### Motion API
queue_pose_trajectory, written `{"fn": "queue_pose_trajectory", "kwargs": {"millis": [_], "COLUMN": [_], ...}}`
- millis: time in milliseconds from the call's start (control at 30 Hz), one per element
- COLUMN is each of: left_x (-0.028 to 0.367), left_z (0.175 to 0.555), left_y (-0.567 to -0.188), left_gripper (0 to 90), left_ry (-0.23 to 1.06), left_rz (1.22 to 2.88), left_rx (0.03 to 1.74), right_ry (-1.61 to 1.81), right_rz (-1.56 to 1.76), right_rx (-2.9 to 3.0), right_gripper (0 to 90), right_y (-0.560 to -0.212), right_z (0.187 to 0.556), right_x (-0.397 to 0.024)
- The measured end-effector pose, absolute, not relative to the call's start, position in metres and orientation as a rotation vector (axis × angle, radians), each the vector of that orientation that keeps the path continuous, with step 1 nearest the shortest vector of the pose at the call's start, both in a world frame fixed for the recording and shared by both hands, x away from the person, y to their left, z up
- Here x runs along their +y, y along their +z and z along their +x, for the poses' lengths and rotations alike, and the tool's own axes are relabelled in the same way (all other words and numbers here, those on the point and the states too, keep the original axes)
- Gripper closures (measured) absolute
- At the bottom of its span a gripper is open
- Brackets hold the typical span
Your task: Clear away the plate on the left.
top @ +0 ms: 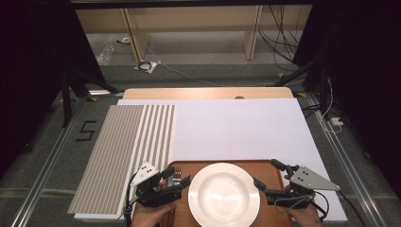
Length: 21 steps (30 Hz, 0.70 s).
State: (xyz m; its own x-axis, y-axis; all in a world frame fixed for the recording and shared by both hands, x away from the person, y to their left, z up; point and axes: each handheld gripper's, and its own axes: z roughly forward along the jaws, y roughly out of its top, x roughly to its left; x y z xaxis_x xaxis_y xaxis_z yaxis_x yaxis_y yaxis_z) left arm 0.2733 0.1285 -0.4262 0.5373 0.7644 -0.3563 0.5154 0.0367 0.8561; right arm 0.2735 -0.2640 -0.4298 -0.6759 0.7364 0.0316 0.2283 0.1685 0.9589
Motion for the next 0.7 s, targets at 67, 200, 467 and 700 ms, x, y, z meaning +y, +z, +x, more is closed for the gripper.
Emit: {"fn": "queue_pose_trajectory", "kwargs": {"millis": [67,200,467,700], "left_x": [0.129,0.131,0.137,0.145], "left_z": [0.273,0.273,0.273,0.272], "left_y": [-0.426,-0.425,-0.424,-0.423], "left_gripper": [26.2,25.9,24.8,23.3], "left_ry": [0.281,0.295,0.337,0.373], "left_rz": [1.632,1.631,1.623,1.6], "left_rx": [1.093,1.074,1.041,1.002], "right_ry": [1.526,1.527,1.526,1.523], "right_rz": [0.91,0.911,0.908,0.908], "right_rx": [2.005,2.004,2.004,2.008], "right_gripper": [14.3,14.3,14.3,14.3], "right_y": [-0.43,-0.43,-0.43,-0.43], "right_z": [0.273,0.273,0.273,0.273], "right_x": [-0.264,-0.264,-0.264,-0.263]}}
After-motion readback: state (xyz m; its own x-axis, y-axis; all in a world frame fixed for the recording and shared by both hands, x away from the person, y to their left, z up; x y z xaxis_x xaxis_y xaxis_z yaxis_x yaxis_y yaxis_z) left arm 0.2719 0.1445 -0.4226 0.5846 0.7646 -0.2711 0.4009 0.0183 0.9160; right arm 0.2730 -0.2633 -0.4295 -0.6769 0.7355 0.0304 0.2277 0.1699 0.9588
